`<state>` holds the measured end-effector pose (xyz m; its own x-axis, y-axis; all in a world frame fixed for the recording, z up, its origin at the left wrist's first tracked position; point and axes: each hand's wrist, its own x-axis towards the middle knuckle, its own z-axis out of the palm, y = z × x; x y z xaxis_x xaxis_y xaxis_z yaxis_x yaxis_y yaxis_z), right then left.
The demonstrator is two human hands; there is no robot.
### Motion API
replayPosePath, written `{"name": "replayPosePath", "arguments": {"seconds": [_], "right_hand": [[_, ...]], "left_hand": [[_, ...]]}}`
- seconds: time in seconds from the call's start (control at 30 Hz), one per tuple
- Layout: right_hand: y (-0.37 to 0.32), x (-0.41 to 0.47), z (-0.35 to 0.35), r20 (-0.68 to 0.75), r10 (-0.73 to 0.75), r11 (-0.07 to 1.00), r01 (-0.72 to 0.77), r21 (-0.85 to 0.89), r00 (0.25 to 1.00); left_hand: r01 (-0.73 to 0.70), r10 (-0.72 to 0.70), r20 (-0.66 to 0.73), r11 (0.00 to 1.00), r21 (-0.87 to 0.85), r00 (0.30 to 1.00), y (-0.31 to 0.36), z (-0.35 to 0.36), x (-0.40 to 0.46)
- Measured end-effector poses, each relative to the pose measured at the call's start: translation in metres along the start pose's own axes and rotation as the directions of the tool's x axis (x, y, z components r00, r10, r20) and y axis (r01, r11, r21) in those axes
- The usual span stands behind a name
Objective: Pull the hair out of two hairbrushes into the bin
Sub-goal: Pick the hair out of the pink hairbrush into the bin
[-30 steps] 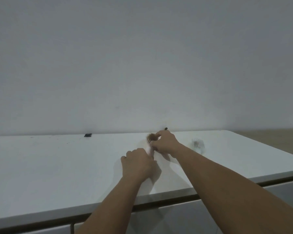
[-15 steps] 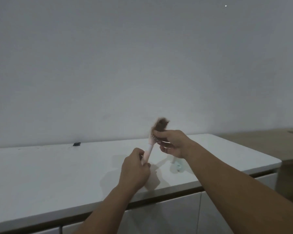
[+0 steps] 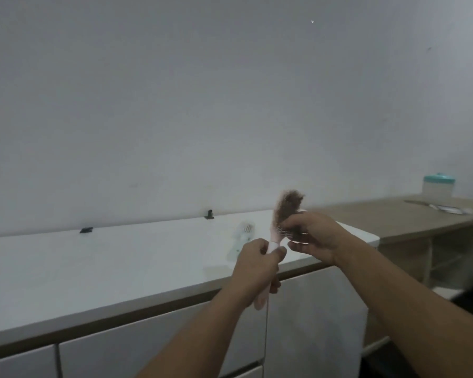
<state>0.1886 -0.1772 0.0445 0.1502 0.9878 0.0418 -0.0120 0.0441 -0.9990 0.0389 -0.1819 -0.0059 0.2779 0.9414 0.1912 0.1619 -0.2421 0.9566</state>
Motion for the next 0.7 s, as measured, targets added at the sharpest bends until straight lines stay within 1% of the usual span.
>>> {"name": "replayPosePath", "arguments": {"seconds": [0.1,0.2,0.33,0.43,0.6,0.7], "right_hand": [[0.012,-0.016,-0.028,-0.088,0.017,1.0,-0.018,-0.012,0.996],[0.027,-0.033,-0.051,-0.14,0.036,0.999,-0.039,-0.022,0.99],[0.048,-0.056,-0.077,-0.096,0.09,0.996,-0.09,-0.002,0.991],[0.069,-0.068,-0.095,-0.131,0.1,0.995,-0.098,0.026,0.986],[0.122,-0.087,-0.119,-0.233,0.122,0.992,-0.112,0.055,0.965],[0.164,-0.103,-0.128,-0.267,0.161,0.986,-0.142,0.087,0.95]], "left_hand": [[0.004,-0.006,0.058,0.999,0.036,0.998,-0.002,0.029,-0.011],[0.022,-0.022,0.128,1.0,0.006,0.991,-0.011,0.053,-0.02],[0.075,-0.061,0.204,0.995,-0.065,0.977,-0.025,0.078,-0.03],[0.112,-0.095,0.236,0.992,-0.058,0.967,-0.041,0.097,-0.035],[0.193,-0.183,0.288,0.981,-0.007,0.94,-0.079,0.129,-0.05],[0.245,-0.229,0.3,0.969,-0.018,0.926,-0.108,0.147,-0.067]]}}
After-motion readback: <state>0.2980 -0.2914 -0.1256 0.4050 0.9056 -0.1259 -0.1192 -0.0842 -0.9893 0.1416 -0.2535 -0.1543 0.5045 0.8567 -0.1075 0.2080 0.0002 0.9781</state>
